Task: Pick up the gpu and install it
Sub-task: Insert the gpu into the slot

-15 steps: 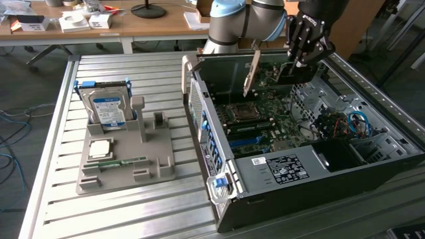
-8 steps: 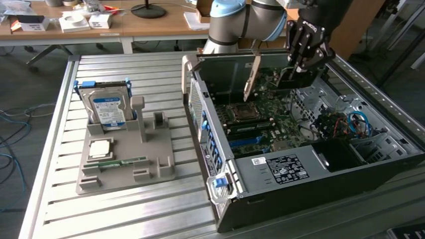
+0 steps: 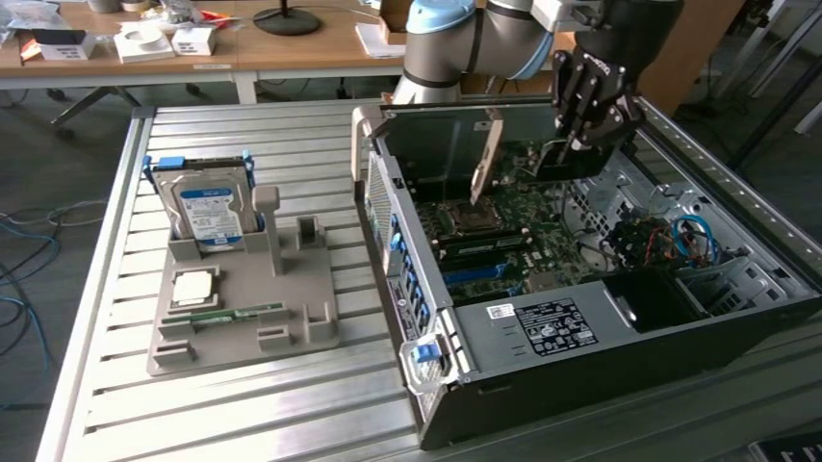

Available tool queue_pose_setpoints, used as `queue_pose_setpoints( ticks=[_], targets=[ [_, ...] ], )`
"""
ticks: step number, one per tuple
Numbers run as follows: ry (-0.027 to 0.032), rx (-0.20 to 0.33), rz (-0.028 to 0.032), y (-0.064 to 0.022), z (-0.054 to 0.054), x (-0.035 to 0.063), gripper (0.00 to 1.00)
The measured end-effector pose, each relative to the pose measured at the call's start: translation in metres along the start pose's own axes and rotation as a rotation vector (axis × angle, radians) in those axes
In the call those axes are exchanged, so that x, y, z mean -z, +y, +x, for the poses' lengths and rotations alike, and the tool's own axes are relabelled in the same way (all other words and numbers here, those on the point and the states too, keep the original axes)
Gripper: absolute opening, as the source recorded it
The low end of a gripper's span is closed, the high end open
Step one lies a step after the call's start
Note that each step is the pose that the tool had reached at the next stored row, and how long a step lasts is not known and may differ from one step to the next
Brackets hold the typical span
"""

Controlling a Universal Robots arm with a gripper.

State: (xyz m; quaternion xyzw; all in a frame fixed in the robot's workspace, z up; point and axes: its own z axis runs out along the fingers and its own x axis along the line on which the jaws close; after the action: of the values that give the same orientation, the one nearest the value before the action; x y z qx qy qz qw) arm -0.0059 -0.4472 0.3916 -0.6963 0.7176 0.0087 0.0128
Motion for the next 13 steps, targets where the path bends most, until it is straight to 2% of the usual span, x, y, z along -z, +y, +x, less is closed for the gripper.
queue_pose_setpoints(
  ticks=[8,13],
  targets=[
    [-0.0011,0.000,0.0000,0.0001,0.0010,-0.0039,0.26],
    [-0.0014,0.000,0.0002,0.0041,0.0010,-0.0048,0.26]
  ],
)
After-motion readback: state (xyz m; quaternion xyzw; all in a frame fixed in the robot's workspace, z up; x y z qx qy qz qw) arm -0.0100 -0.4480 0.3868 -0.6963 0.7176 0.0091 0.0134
